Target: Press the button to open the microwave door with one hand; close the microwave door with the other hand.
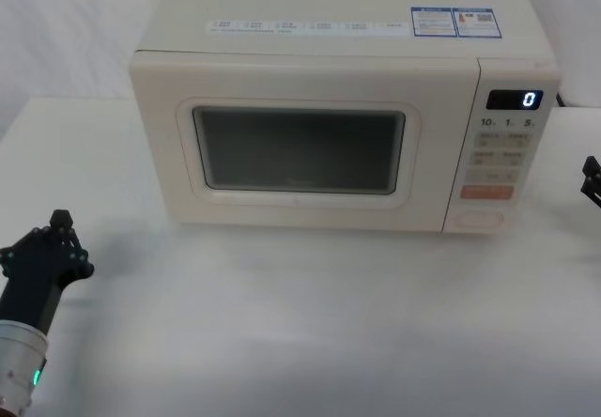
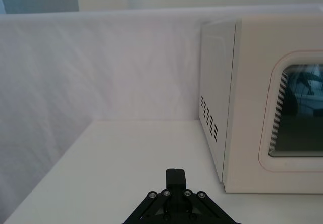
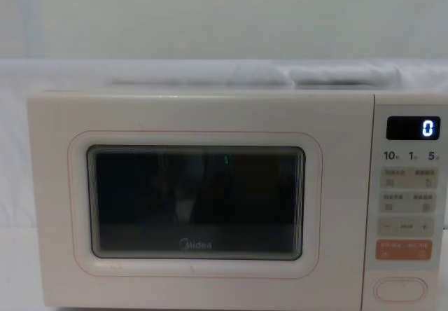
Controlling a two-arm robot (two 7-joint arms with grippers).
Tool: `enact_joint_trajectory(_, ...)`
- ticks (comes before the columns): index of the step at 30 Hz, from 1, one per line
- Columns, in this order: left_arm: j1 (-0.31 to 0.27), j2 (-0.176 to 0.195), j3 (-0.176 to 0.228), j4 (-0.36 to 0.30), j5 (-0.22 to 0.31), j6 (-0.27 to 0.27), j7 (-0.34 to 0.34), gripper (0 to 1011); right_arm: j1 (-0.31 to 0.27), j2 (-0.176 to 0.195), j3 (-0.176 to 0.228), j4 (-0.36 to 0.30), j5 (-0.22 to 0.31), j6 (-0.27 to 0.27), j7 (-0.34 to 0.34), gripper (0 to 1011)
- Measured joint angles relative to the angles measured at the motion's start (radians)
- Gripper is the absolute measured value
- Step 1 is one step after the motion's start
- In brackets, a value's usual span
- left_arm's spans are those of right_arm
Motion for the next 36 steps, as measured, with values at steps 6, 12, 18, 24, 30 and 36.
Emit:
enact_joint_trajectory(6, -0.006, -0.005, 0.000, 0.007, 0.026, 0.011, -0.006, 0, 0.000, 0.000, 0.000, 0.000, 0.000, 0.000, 0.000, 1002)
enact_joint_trajectory(12, -0.011, -0.014, -0.001, 0.009, 0.060, 0.025, -0.009, 0, 0.000, 0.000, 0.000, 0.000, 0.000, 0.000, 0.000, 1002)
enact_joint_trajectory(18, -0.011, -0.015, 0.000, 0.009, 0.062, 0.027, -0.008, 0, 0.000, 0.000, 0.000, 0.000, 0.000, 0.000, 0.000, 1002)
enact_joint_trajectory(24, -0.011, -0.013, 0.000, 0.009, 0.059, 0.026, -0.008, 0, 0.000, 0.000, 0.000, 0.000, 0.000, 0.000, 0.000, 1002)
enact_joint_trajectory(30, -0.011, -0.013, 0.000, 0.009, 0.057, 0.024, -0.009, 0, 0.000, 0.000, 0.000, 0.000, 0.000, 0.000, 0.000, 1002)
enact_joint_trajectory(36, -0.010, -0.012, 0.000, 0.008, 0.056, 0.023, -0.009, 82, 0.000, 0.000, 0.000, 0.000, 0.000, 0.000, 0.000, 1002)
